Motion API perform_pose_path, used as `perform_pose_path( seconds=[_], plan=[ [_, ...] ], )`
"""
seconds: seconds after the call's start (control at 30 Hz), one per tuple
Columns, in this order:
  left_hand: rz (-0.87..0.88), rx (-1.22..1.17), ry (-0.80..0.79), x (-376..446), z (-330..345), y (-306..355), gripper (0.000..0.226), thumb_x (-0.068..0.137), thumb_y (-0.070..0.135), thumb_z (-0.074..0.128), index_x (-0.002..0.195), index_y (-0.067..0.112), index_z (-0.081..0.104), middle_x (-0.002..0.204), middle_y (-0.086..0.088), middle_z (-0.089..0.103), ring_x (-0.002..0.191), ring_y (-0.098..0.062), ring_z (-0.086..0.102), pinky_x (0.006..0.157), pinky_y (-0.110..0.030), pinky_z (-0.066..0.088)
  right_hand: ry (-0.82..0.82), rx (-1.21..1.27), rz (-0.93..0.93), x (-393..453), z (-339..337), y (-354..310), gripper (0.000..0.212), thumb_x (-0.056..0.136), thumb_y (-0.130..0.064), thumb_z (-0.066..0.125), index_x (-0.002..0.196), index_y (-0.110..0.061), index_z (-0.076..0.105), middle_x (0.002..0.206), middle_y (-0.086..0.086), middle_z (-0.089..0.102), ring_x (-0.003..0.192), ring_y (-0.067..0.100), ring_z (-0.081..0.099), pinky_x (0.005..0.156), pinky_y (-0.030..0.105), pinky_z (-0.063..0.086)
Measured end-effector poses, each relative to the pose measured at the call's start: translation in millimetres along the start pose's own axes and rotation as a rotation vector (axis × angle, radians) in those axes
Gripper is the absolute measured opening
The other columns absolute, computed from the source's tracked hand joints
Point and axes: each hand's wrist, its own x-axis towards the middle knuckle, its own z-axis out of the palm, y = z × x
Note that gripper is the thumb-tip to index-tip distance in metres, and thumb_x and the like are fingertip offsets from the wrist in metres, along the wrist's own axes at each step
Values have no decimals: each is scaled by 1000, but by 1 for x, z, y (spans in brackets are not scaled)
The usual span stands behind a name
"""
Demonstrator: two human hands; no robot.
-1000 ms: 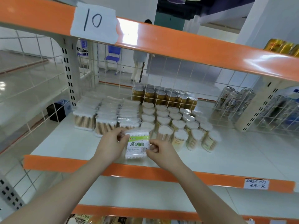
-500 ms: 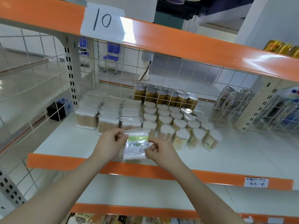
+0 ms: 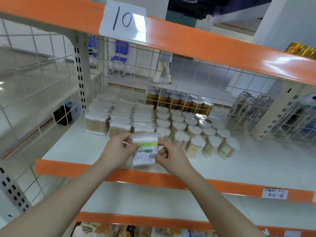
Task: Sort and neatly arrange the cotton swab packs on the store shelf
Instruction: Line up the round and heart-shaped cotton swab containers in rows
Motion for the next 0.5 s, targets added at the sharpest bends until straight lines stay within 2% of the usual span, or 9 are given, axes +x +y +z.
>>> perform_pose_path(
  seconds=[0.1, 0.27, 0.4, 0.5],
  plan=[
    [6, 45, -16, -1, -7, -4, 9, 80, 10, 70, 81, 14, 62, 63, 7, 54, 56, -4, 50, 57, -7, 38, -5, -15, -6, 5, 3, -3, 42, 85, -12, 57, 126, -19, 54, 79, -8, 54, 64, 2, 50, 65, 16, 42],
    [-22, 79, 3, -3, -27, -19, 13, 80, 11, 70, 87, 20, 63, 81, 2, 63, 73, -13, 58, 61, -12, 41, 36, -53, -34, 15, 7, -10, 41, 88, -10, 54, 128, -17, 52, 96, -5, 54, 83, 7, 51, 76, 17, 42],
    [-47, 113, 56, -4, -45, -35, 21, 80, 8, 69, 81, 26, 58, 82, -1, 61, 71, -20, 60, 59, -11, 41, 109, -108, -93, 26, 14, -16, 37, 88, -8, 53, 124, -15, 57, 106, 0, 59, 89, 8, 50, 77, 13, 39],
    [-69, 121, 138, -3, -57, -44, 24, 78, 8, 69, 76, 27, 55, 79, -4, 60, 65, -18, 57, 55, -13, 40, 121, -128, -98, 35, 20, -21, 36, 88, -8, 52, 123, -14, 57, 111, 1, 59, 89, 7, 48, 76, 11, 36]
  ],
)
